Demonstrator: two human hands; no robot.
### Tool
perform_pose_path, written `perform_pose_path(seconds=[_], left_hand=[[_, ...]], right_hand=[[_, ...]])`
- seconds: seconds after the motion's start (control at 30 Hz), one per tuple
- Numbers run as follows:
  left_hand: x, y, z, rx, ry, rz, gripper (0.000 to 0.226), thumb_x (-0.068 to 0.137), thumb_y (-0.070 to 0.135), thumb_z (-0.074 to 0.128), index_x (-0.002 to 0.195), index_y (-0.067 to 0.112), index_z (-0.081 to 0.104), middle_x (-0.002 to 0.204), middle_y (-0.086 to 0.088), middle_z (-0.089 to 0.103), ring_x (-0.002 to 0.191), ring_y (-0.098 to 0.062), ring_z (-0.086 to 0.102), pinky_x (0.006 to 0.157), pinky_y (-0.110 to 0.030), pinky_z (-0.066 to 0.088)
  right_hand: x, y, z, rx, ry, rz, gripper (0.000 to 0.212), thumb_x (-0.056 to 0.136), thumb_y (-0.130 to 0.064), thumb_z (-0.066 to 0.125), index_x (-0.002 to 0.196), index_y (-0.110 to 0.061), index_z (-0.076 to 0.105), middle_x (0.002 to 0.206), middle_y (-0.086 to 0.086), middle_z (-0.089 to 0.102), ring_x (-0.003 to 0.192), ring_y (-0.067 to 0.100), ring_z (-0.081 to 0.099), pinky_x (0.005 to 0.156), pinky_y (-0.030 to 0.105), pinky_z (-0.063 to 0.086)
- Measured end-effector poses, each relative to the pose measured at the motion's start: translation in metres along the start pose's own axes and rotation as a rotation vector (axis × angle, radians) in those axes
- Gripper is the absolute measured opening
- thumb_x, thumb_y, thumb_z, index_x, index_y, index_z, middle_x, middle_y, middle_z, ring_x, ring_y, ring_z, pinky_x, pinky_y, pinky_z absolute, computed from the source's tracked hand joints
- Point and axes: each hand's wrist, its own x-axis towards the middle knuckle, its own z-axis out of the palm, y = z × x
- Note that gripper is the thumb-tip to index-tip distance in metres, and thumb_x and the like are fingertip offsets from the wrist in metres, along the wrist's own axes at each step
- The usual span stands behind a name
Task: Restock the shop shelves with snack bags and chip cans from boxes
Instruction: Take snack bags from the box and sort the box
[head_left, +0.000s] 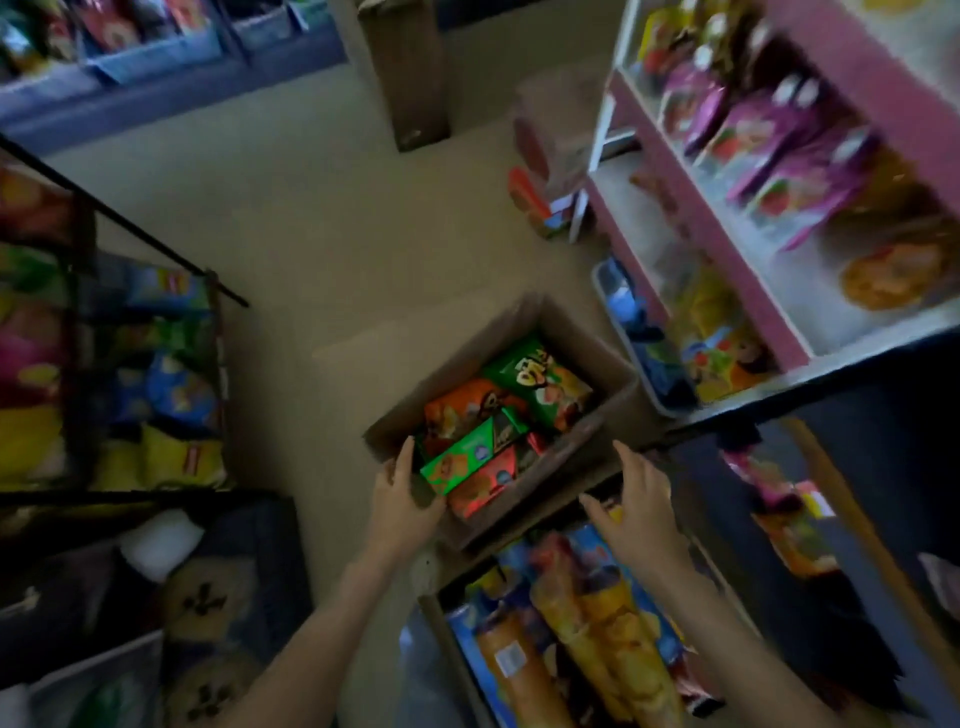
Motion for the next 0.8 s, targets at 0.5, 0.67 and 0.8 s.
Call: perform_pose_path(seconds=[0.5, 0.67, 0.8], left_hand=[[0.278, -0.079, 0.158, 0.815, -0.097, 0.566, 0.075, 0.093, 0.027, 0.053, 0.156, 0.022, 0.012, 0.155, -0.018, 0.025, 0.144, -0.034, 0.023, 0.118, -0.046, 0.011], [0.311, -0.09, 0.183, 1.049, -0.043, 0.503, 0.065, 0.101, 0.027, 0.031, 0.155, 0.018, -0.002, 0.16, -0.021, -0.003, 0.148, -0.04, -0.001, 0.118, -0.05, -0.007], [0.319, -0.096, 0.189, 1.084, 0.001, 0.479, 0.069, 0.103, 0.03, 0.03, 0.153, 0.023, -0.017, 0.159, -0.023, -0.018, 0.146, -0.044, -0.013, 0.118, -0.05, -0.009]], right_hand=[[0.309, 0.06, 0.171, -0.271, 0.06, 0.048, 0.105, 0.08, -0.035, 0.075, 0.154, -0.023, 0.002, 0.157, 0.015, 0.013, 0.142, 0.035, 0.015, 0.113, 0.045, 0.021], [0.377, 0.093, 0.189, -0.433, -0.046, 0.109, 0.12, 0.074, -0.056, 0.074, 0.151, -0.032, -0.016, 0.161, 0.012, -0.007, 0.147, 0.034, -0.002, 0.117, 0.052, 0.013], [0.396, 0.104, 0.201, -0.474, -0.094, 0.13, 0.13, 0.069, -0.064, 0.073, 0.147, -0.034, -0.026, 0.16, 0.012, -0.016, 0.147, 0.036, -0.008, 0.115, 0.059, 0.009]])
